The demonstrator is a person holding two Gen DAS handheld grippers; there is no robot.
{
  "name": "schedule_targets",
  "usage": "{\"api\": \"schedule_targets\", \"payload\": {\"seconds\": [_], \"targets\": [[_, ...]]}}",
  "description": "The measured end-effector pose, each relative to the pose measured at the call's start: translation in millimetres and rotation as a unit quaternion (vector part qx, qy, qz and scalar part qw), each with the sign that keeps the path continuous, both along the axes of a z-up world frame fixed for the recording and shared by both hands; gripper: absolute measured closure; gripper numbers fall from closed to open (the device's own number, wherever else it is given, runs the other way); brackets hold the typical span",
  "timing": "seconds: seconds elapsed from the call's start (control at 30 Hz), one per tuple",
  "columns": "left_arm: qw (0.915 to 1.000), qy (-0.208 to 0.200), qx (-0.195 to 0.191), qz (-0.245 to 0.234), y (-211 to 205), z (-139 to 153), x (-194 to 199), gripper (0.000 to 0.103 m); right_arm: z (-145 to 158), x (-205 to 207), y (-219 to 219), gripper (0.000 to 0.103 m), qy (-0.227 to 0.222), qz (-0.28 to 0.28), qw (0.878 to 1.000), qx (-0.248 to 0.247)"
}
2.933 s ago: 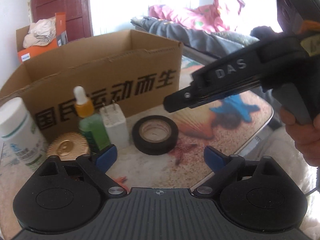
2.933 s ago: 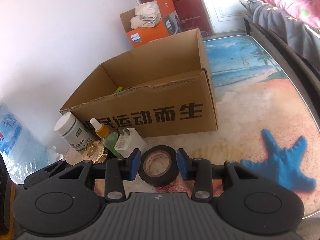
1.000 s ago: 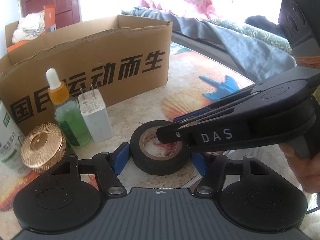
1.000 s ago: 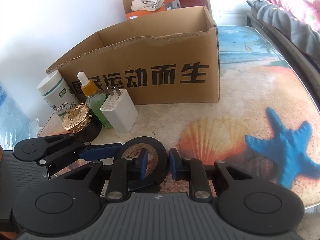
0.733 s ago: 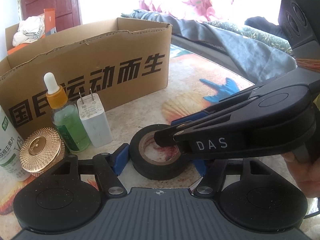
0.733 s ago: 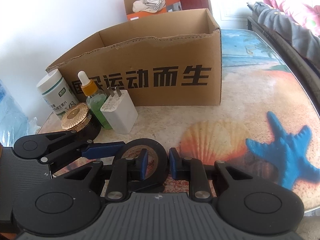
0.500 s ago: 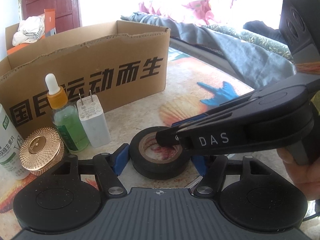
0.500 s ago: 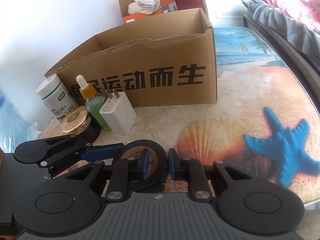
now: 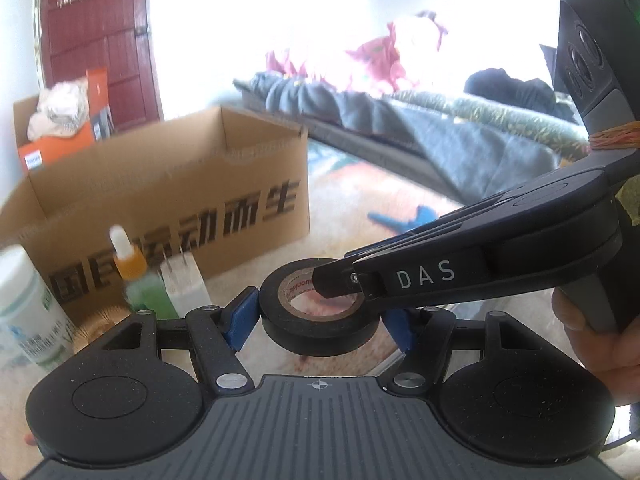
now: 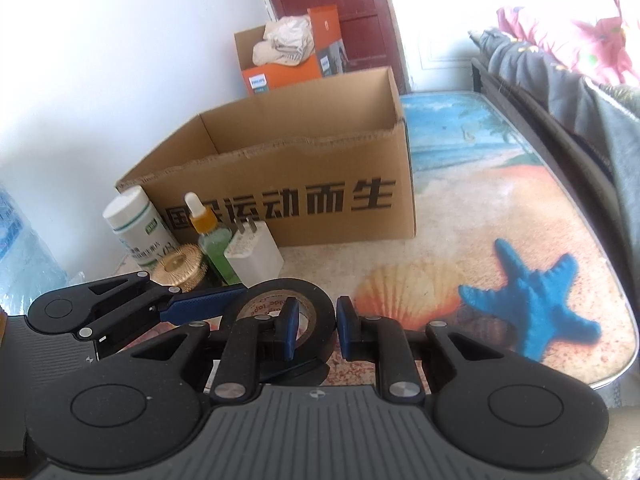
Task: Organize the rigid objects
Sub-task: 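Carry the tape roll into the box and open the right gripper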
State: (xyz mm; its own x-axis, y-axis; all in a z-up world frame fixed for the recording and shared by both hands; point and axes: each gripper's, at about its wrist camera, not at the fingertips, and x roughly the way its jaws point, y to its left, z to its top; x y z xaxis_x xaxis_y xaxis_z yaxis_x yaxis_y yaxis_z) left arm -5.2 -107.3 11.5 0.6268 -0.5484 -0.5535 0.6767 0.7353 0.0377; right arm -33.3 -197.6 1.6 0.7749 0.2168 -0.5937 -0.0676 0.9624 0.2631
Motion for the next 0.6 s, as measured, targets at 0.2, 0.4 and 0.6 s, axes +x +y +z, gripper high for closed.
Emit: {"api": "schedule_targets", "payload": {"seconds": [0.2, 0.4, 0.6], "targets": [[0.9986, -0.048, -0.022, 0.008, 6, 35, -10, 0.036, 41, -13, 7, 0.081, -0.058, 0.007, 0.998, -0.021], [0.9964, -0.077, -0.027, 0.024, 17, 77, 9, 0.036, 80, 3, 21, 0.081, -0.112, 0.039, 0.992, -0.043], [0.9956, -0.076, -0.029, 0.046, 31, 109, 57, 0.036, 116, 57, 36, 0.081, -0.13, 0.082, 0.986, -0.058]]}}
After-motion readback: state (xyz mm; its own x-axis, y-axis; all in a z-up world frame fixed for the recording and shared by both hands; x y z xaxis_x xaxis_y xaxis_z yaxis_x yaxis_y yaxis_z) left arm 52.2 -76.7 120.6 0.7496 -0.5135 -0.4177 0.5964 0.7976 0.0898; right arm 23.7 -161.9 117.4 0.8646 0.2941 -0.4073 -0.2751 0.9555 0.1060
